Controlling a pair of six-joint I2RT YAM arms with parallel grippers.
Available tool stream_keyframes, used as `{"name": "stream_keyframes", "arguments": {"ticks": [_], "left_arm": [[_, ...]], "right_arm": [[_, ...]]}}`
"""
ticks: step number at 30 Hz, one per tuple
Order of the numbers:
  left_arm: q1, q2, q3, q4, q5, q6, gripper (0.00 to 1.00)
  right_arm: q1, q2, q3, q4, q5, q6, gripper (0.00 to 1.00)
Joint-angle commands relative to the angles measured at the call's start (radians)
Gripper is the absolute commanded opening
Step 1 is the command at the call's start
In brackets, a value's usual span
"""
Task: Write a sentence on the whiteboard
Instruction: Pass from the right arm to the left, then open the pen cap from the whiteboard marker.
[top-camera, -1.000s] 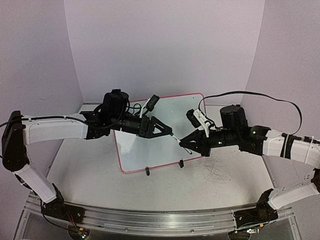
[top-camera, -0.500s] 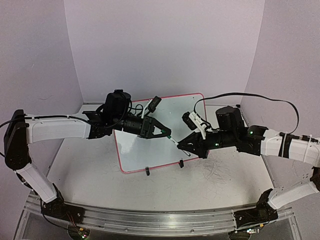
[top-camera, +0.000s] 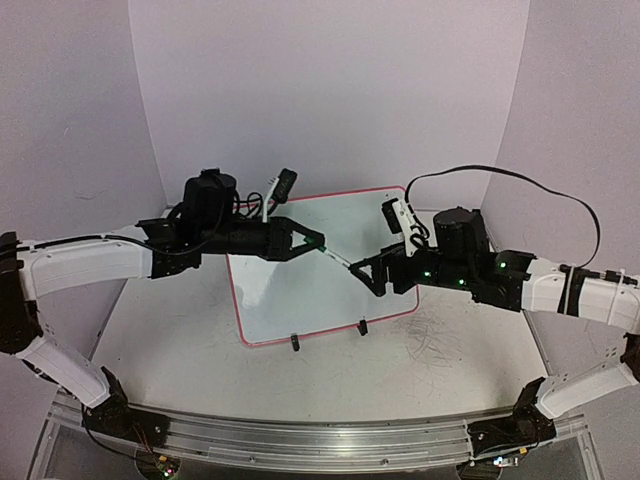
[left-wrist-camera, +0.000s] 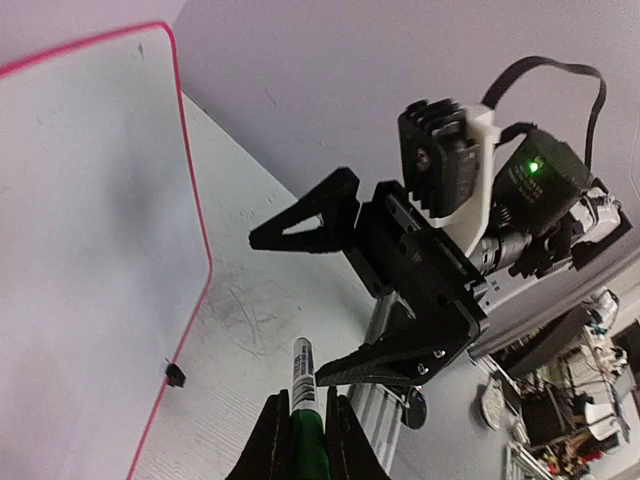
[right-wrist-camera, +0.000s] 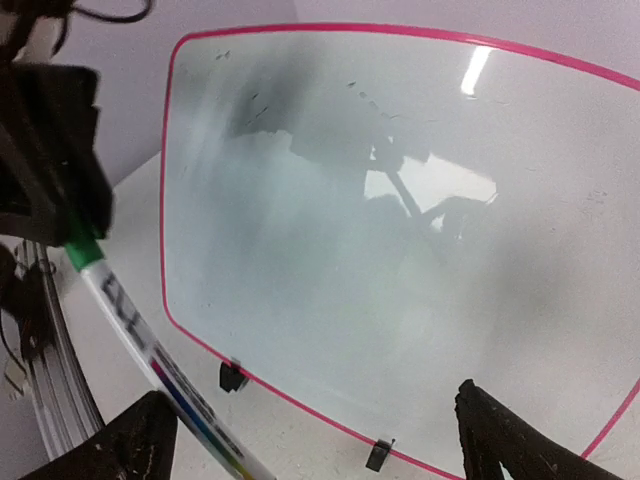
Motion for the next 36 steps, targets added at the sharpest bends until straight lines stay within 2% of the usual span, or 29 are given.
{"name": "stream_keyframes", "arguments": {"ticks": [1,3,7,11,15,18,22,36], "left_arm": [[-0.001,-0.154,-0.007,0.074,-0.141,0.057,0.0],[-0.001,-0.178,-0.008,0.089,-0.14,0.053,0.0],[-0.001,-0.232,-0.05,0.176,-0.128,0.014,0.0],[-0.001,-0.25,-0.092,0.288,-0.081,-0.042,0.0],[-0.001,-0.251,-0.132,0.383,-0.062,-0.104,0.0],[-0.001,-0.231,-0.141,0.429,-0.029,-0.145,0.0],[-0.001,-0.206,-0.14,0.444,0.003,-0.165,0.0],[-0.002,-0.162,-0.14,0.444,0.034,-0.18,0.0]], "right_arm": [[-0.006,0.003,0.023,0.176,0.09,0.308,0.98],[-0.011,-0.004,0.001,0.272,-0.01,0.383,0.98],[-0.023,0.014,-0.022,0.52,-0.329,0.513,0.98],[-0.023,0.041,-0.053,0.783,-0.413,0.684,0.97],[-0.023,0.108,-0.055,1.038,-0.508,0.791,0.78],[-0.022,0.167,-0.023,1.11,-0.544,0.836,0.69],[-0.021,0.217,-0.009,1.187,-0.567,0.871,0.48],[-0.009,0.28,0.034,1.23,-0.623,0.889,0.39]]}}
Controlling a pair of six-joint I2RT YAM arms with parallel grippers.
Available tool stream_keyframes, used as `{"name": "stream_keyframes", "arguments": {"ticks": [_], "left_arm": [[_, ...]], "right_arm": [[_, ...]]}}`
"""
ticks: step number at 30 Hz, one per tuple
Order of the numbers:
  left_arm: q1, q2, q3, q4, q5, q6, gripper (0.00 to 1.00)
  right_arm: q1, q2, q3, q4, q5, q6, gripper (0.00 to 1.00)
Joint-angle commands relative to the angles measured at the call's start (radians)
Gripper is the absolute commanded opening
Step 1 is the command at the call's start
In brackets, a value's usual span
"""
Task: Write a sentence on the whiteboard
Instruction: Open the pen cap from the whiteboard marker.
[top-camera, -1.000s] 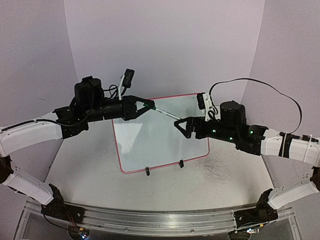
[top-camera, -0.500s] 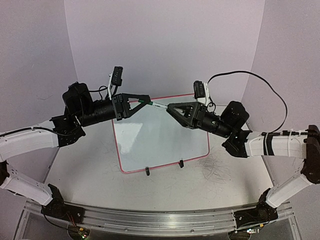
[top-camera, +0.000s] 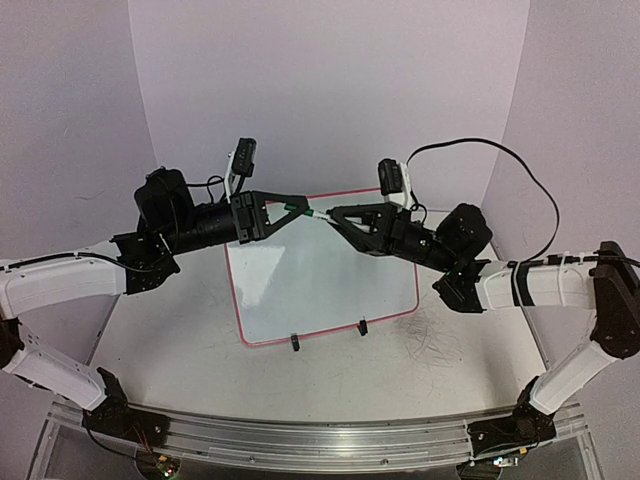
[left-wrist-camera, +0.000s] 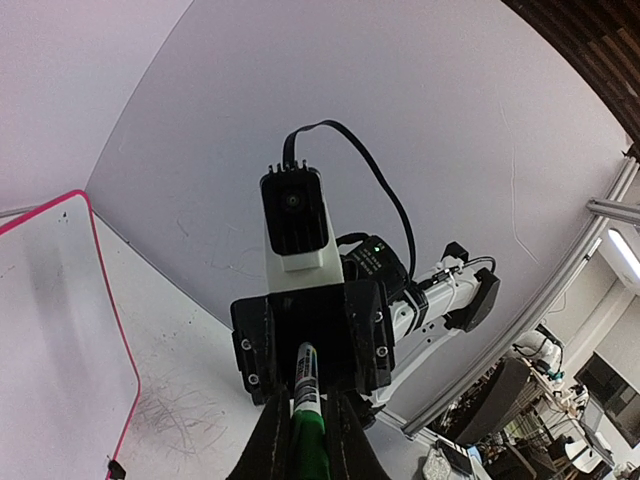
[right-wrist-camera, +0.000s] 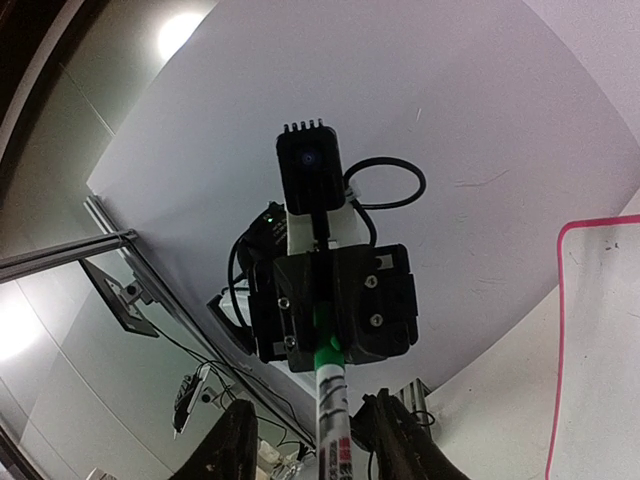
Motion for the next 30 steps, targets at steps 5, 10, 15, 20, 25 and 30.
{"name": "stream_keyframes", "arguments": {"ticks": [5,10,15,20,25,30], "left_arm": [[-0.004,0.018,0.005,0.049,0.032,-0.007,0.0],[-0.004,0.016,0.0,0.048,0.025,-0.004,0.0],[-0.004,0.015,0.004,0.047,0.026,0.0,0.0],[-0.004,0.018,0.003,0.047,0.033,0.002,0.0],[-0.004,0.015,0.001,0.047,0.037,0.003,0.0],[0.018,-0.043,-0.016,0.03,0.003,0.031,0.0]], "right_arm": [[0.01,0.029,0.057,0.087,-0.034,0.018,0.32],[0.009,0.038,0.058,0.089,-0.049,0.019,0.24],[0.01,0.043,0.057,0.091,-0.066,0.013,0.27],[0.009,0.046,0.058,0.091,-0.062,0.012,0.15],[0.009,0.03,0.045,0.091,-0.035,0.0,0.0],[-0.029,-0.043,-0.041,0.091,0.029,-0.035,0.0]]}}
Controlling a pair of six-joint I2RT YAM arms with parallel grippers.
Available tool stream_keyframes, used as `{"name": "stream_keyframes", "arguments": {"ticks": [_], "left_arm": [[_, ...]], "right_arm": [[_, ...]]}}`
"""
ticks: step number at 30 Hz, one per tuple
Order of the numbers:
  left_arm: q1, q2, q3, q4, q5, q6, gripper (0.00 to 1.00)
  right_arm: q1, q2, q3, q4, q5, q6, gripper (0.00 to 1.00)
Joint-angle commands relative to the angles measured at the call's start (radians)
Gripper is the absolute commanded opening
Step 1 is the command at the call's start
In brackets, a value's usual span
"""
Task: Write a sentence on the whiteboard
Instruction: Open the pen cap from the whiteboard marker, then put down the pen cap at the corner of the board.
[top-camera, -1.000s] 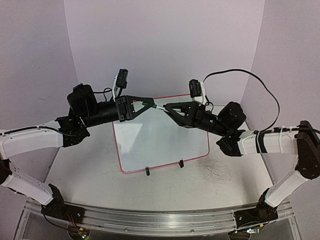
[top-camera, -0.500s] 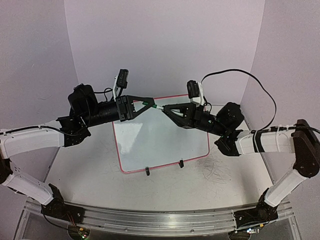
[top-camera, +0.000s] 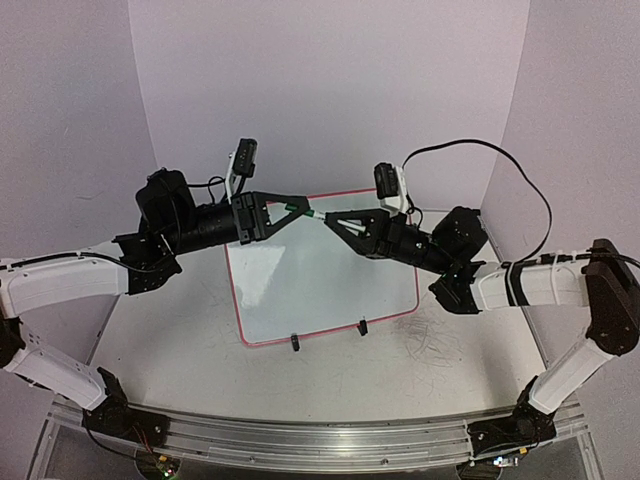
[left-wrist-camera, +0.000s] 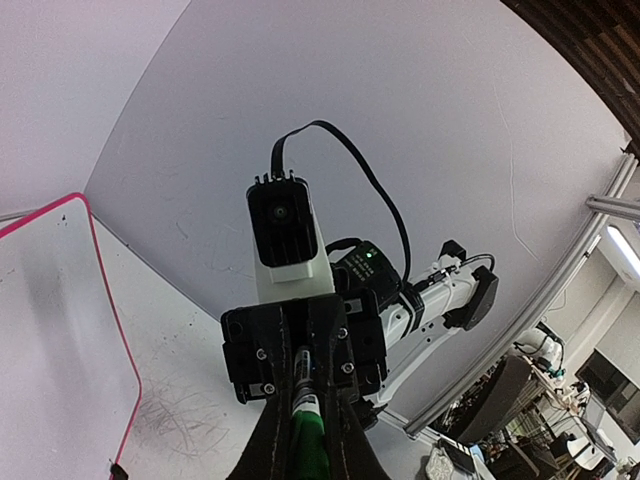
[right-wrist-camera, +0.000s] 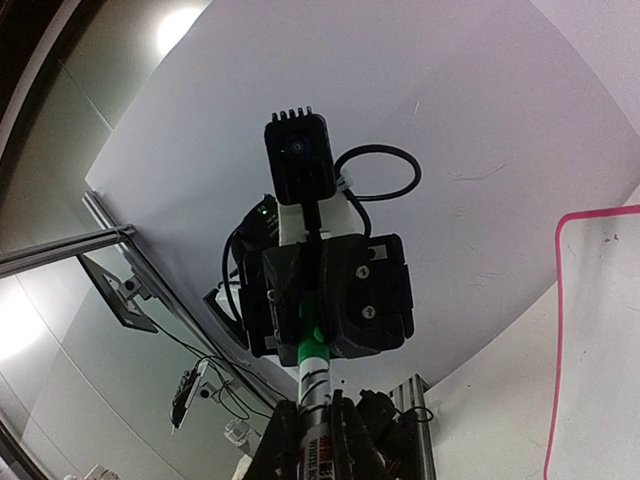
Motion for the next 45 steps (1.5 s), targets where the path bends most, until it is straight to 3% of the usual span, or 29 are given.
{"name": "stream_keyframes", "arguments": {"ticks": [1,6,9,13,16,25,32,45], "left_arm": [[0.026,-0.071,-0.014,-0.004,-0.015,0.033,0.0],[0.166,-0.201,-0.02,-0.188,-0.128,0.079,0.0],[0.235,-0.264,0.027,-0.456,-0.345,0.139,0.0],[0.256,-0.281,0.068,-0.79,-0.726,0.169,0.0],[0.298,-0.279,-0.005,-0.881,-0.84,0.145,0.0],[0.434,-0.163,-0.195,-0.9,-0.771,0.045,0.0],[0.433,0.063,-0.206,-0.915,-0.781,0.047,0.0],[0.434,0.297,-0.173,-0.889,-0.772,0.048,0.0]], "right_arm": [[-0.041,-0.098,-0.07,0.058,0.049,-0.04,0.0],[-0.171,-0.237,-0.217,0.057,0.049,-0.055,0.0],[-0.249,-0.335,-0.306,0.004,0.046,-0.09,0.0],[-0.252,-0.493,-0.278,-0.443,0.168,-0.339,0.0],[-0.249,-0.567,-0.254,-0.612,0.245,-0.451,0.0],[-0.249,-0.574,-0.176,-0.717,0.245,-0.517,0.0],[-0.246,-0.567,-0.186,-0.71,0.246,-0.509,0.0],[-0.242,-0.562,-0.199,-0.704,0.249,-0.494,0.0]]}}
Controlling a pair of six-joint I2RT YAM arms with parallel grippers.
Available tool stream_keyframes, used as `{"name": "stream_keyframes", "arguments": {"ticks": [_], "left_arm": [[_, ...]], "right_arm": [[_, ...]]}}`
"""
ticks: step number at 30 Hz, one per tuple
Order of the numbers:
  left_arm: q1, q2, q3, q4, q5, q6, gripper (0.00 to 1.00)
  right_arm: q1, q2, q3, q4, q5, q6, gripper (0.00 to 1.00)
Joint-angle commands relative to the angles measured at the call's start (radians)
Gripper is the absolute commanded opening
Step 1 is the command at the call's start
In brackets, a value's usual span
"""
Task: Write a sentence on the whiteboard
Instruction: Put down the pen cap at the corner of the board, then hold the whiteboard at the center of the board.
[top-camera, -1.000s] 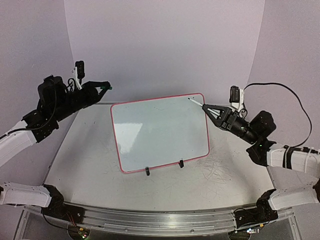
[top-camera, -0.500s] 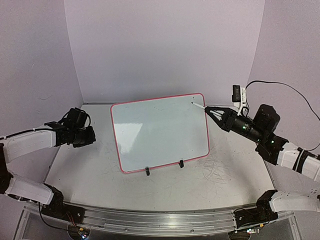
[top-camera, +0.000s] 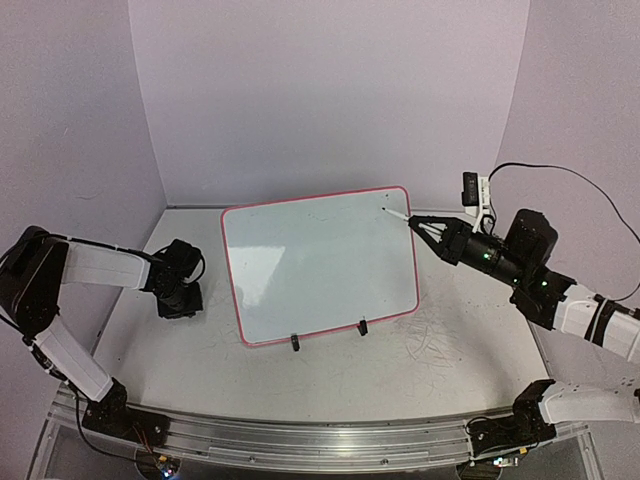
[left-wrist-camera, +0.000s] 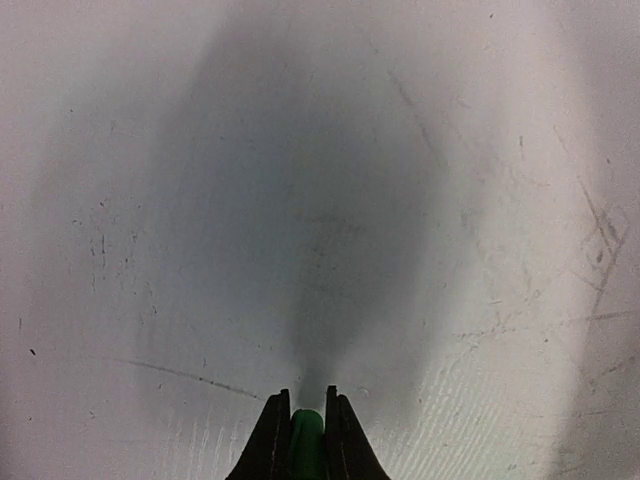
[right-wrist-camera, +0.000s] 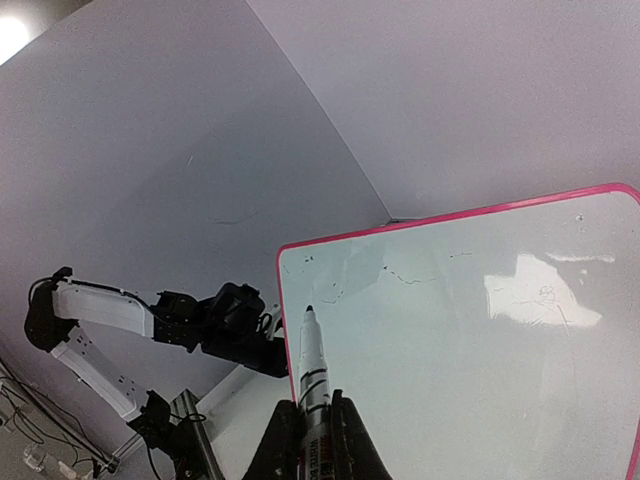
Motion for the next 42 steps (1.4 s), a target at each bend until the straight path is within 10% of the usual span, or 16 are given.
{"name": "stream_keyframes", "arguments": {"ticks": [1,32,42], "left_arm": [[0.002,0.046,0.032,0.026,-0.005,-0.009,0.0],[0.002,-0.282,0.142,-0.132,-0.043,0.06,0.48],[0.025,-0.546,0.13,0.059,0.296,0.089,0.76]], "right_arm": [[0.008,0.005,0.022,0.034,0.002,-0.001,0.0],[0.009,-0.024,0.003,-0.055,0.128,-0.073,0.0],[0.005,-0.057,-0.023,-0.01,0.09,-0.114,0.0]]}}
